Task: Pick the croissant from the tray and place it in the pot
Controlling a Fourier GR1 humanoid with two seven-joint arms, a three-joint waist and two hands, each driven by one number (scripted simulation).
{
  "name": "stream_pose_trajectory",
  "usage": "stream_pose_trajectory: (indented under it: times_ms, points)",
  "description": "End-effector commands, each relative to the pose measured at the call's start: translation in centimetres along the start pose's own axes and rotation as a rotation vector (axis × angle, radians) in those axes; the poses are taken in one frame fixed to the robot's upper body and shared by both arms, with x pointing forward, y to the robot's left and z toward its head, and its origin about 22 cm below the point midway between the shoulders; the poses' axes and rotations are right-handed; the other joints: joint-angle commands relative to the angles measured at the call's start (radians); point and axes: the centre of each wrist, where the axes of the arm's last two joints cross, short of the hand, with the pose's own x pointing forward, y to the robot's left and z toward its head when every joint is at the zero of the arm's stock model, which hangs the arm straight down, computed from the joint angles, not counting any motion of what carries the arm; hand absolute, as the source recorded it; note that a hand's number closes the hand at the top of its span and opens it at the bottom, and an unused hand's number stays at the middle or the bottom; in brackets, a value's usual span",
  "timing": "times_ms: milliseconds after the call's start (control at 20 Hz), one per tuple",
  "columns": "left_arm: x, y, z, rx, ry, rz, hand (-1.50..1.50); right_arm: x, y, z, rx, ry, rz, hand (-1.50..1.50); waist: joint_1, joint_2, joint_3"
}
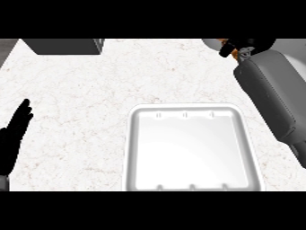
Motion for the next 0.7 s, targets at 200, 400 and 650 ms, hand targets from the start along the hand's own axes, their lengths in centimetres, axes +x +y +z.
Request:
stream_pose_trajectory:
  times_ms: [200,400,650]
  points:
    - [0.3,-0.6,0.0,0.009,-0.027,-0.003,0.0,-5.8,-3.8,-4.9,-0.116,0.053,-0.123,1.5,0.003,0.004,0.0]
    - [-1.0,-0.3,0.8,0.007,-0.011,0.006,0.0,-9.0,-2.5,-6.3,-0.14,0.071,-0.149,1.5,0.013,0.006,0.001]
    - [1.3,-2.8,0.0,-0.017,-0.031,0.012,0.0,-11.7,-4.3,-9.5,-0.121,0.075,-0.147,1.5,0.024,0.01,0.001]
